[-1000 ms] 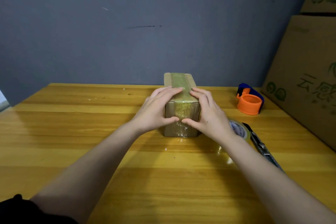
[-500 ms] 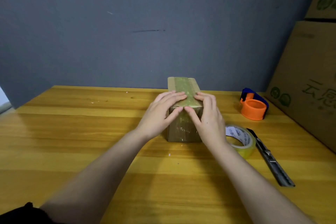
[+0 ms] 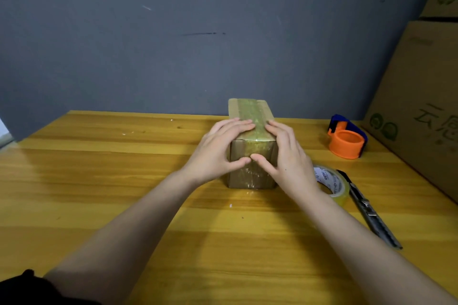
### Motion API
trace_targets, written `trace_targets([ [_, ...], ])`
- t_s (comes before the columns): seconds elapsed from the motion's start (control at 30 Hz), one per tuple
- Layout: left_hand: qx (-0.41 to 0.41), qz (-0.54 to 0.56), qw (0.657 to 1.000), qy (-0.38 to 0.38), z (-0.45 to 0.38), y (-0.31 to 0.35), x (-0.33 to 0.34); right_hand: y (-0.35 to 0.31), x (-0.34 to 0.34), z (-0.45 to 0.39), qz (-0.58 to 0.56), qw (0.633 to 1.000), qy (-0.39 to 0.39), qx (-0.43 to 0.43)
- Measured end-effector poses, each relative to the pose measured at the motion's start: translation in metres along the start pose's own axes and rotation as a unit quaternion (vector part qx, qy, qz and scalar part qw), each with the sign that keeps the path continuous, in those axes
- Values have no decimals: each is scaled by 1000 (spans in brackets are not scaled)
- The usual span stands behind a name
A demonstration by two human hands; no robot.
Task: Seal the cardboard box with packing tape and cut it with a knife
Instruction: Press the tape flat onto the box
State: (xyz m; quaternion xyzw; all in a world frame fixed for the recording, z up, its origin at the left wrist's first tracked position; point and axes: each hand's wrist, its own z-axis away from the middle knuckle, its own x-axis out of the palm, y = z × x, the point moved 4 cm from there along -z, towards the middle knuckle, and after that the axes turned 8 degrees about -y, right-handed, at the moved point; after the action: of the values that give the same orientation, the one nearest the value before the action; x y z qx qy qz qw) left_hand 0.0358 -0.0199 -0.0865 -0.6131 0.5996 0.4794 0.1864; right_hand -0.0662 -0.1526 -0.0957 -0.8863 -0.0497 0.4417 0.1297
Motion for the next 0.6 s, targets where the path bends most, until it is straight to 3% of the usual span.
trace_targets([
  [0.17, -38, -7, 999, -13, 0, 2, -1, 8, -1, -1, -31, 997, -67, -8],
  [0.33, -89, 58, 991, 76, -6, 13, 1, 9, -8, -4, -141, 989, -38, 15],
  [0.47, -90, 80, 984, 129, -8, 15, 6, 11, -4, -5, -129, 991, -26, 11],
  [0.6, -83, 66, 987, 117, -7, 12, 6, 12, -4, -3, -97, 994, -41, 4],
])
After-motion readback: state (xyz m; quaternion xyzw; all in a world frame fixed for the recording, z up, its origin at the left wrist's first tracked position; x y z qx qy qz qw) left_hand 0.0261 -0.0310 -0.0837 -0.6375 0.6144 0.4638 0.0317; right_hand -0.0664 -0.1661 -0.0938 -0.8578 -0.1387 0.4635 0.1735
